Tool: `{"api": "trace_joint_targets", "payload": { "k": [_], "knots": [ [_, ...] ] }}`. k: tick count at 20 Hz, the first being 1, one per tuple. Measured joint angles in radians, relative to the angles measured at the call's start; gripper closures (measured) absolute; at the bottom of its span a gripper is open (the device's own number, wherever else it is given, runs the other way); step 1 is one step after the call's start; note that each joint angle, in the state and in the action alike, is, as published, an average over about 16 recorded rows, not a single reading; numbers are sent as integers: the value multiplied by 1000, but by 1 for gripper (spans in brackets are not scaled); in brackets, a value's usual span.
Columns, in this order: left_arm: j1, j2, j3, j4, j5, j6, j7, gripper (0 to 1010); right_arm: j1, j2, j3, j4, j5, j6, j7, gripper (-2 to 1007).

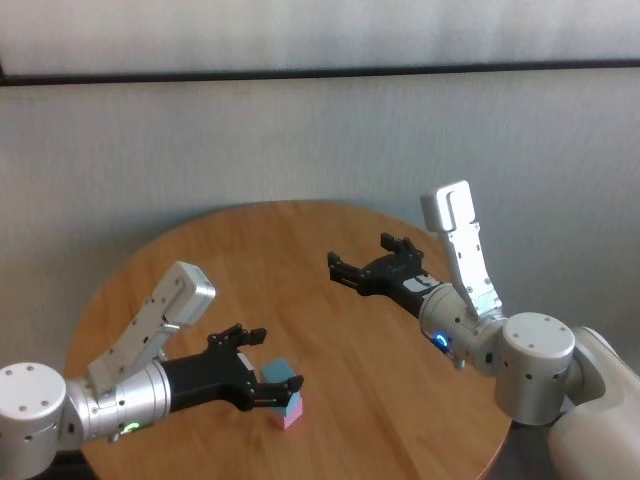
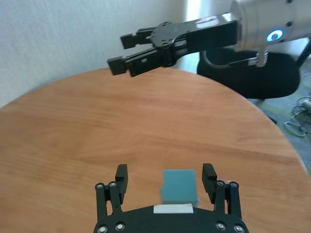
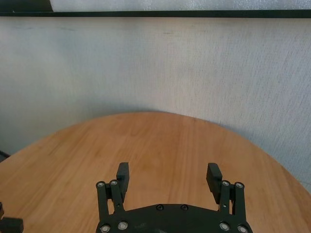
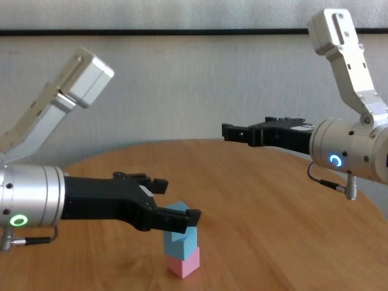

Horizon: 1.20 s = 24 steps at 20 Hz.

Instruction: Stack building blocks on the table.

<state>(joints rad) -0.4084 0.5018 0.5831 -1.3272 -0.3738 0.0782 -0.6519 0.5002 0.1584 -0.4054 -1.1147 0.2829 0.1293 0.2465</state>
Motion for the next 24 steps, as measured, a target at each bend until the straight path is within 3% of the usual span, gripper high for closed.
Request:
{"api": "trace_joint_targets", "payload": {
  "k": [8,13,17,24],
  "knots": [
    [9,-3,-20,-8,-46,-8,-18,11,0,0,0,0,0,0,0,1],
    [21,-2,-46,-18,-76,-21,12,11,0,0,0,0,0,0,0,1],
    [39,-7,-87,-31,-88,-46,79,11,0,0,0,0,0,0,0,1],
    [93,-31,-190,-70,-69,-114,267,11,0,0,0,0,0,0,0,0]
  ]
}}
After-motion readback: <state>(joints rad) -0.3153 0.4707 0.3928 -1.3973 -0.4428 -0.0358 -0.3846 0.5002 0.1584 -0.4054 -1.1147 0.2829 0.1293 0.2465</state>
